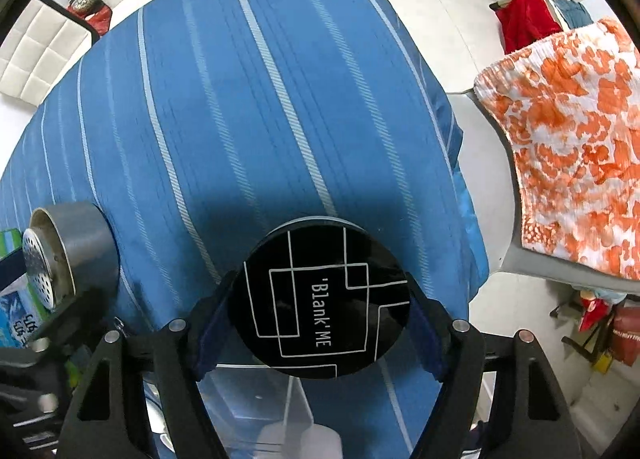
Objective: Organize rigid objects
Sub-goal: 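Grasp the silver tin with the left tool while the right tool grasps the black tin, then carry both tins into the blue box and open both tools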
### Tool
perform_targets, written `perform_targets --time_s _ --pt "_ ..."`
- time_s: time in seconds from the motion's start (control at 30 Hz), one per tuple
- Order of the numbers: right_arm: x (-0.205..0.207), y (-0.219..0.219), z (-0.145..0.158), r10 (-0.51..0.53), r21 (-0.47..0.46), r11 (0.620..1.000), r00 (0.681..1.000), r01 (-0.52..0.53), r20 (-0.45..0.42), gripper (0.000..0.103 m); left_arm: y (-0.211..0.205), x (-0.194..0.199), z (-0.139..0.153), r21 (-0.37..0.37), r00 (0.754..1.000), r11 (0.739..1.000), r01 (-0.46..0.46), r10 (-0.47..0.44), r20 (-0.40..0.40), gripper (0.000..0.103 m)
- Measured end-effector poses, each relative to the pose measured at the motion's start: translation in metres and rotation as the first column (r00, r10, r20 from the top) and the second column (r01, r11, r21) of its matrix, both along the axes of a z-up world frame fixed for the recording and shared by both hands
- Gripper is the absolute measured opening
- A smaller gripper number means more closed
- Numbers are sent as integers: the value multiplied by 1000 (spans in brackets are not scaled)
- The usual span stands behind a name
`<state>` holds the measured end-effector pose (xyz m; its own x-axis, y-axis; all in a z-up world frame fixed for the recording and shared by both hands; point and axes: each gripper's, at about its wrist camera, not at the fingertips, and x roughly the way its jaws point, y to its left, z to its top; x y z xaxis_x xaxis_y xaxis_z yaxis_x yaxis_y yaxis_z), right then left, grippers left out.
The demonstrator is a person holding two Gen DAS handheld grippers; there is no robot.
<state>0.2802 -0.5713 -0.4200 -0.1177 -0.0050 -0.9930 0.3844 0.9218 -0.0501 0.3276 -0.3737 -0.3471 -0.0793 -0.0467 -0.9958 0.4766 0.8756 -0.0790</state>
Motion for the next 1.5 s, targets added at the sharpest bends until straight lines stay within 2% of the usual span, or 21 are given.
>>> perform_targets --time_s 0.07,0.13,0.17,0.43,0.6,0.8,0.93,1.03,1.2,1.33,1.5 --pt "0 1 5 -6 -1 1000 1000 6 -4 79 0 4 -8 14 1000 1000 -4 3 7 84" --pt "0 0 5 -3 -5 1000 1000 3 -4 79 3 7 -14 37 1000 999 -5 4 21 70" --pt "-1 0 5 -1 -11 1000 1000 1 -1 79 5 6 -11 29 999 1000 -7 6 48 69" --pt "-1 8 11 1 -57 998 999 1 39 78 13 -10 -1 23 994 999 -28 25 108 69" --pt "-5 17 21 6 -71 997 997 0 71 78 16 -25 18 9 988 999 -37 35 150 69" --pt "-10 29 46 10 -91 996 992 2 127 78 12 -53 59 -20 968 999 -40 44 245 69" --pt "-15 39 76 18 -98 995 983 0 185 78 23 -66 98 -65 948 997 -46 64 312 69" --pt "-20 46 102 34 -103 995 974 -11 226 78 41 -76 131 -102 931 993 -58 91 355 69" --pt "-34 78 158 74 -105 994 946 -43 316 78 98 -92 182 -157 900 982 -106 161 404 69" --pt "-51 124 191 121 -51 993 922 -110 369 78 160 -100 210 -190 885 968 -166 231 404 69" --pt "-66 203 219 200 -10 976 887 -215 415 78 240 -112 226 -205 871 942 -267 327 367 69"
